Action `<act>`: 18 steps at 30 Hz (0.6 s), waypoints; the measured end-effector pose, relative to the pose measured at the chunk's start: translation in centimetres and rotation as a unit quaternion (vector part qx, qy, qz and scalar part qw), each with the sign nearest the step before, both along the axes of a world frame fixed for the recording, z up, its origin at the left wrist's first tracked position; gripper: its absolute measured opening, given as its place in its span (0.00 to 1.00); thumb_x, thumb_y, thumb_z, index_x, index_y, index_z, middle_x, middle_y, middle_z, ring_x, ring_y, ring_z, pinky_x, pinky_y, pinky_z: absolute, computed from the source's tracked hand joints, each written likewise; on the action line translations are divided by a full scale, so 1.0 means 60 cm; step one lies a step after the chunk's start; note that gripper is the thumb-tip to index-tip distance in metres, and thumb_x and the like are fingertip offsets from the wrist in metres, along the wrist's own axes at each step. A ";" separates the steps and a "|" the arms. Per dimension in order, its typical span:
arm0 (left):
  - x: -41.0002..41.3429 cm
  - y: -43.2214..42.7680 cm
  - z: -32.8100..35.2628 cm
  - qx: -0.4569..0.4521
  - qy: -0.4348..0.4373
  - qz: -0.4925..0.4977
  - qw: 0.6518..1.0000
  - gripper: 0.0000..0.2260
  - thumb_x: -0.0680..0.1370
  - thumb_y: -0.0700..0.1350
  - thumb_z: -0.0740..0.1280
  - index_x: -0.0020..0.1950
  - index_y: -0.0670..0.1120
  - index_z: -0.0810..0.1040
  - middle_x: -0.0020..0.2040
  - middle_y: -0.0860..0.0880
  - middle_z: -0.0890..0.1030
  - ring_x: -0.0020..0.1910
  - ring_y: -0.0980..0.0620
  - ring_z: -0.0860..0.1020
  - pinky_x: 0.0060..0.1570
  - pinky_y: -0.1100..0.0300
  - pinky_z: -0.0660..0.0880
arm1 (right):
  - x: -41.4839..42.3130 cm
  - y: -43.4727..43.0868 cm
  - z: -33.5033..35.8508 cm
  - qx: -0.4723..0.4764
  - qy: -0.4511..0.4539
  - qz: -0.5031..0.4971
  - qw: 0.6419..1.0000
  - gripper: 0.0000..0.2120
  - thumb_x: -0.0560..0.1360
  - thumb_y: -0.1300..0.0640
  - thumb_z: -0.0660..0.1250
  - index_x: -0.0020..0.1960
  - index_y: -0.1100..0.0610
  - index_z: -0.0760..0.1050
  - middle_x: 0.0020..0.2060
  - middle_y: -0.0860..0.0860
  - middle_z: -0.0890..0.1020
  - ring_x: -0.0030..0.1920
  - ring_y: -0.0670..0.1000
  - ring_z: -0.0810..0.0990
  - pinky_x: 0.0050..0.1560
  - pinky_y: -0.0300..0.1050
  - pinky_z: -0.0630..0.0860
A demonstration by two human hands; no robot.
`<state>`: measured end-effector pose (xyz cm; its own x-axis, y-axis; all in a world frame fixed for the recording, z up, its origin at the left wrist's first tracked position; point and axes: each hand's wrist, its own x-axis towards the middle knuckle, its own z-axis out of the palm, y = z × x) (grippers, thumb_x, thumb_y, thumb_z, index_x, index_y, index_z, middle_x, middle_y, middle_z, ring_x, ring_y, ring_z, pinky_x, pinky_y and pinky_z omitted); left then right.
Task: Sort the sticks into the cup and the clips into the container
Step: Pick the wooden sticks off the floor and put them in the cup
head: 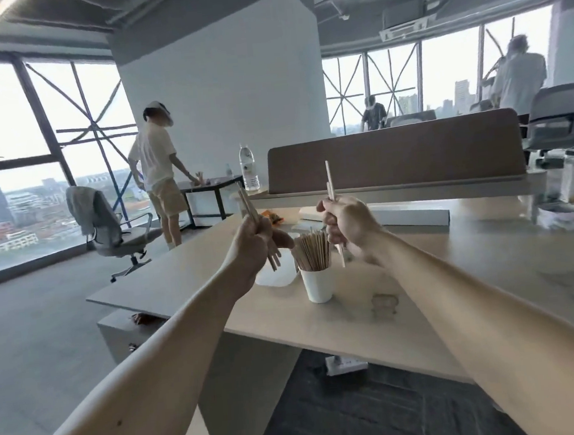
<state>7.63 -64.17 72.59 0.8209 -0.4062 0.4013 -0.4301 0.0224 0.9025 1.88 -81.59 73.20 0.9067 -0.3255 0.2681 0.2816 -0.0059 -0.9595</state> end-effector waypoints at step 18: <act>0.142 -0.138 -0.041 0.056 -0.067 0.116 0.989 0.16 0.83 0.47 0.57 0.36 0.48 0.72 0.38 0.51 0.71 0.39 0.49 0.69 0.41 0.48 0.70 | 0.139 -0.045 -0.053 -0.010 -0.035 -0.102 0.994 0.13 0.85 0.55 0.53 0.48 0.56 0.74 0.32 0.51 0.79 0.38 0.52 0.78 0.43 0.46 0.76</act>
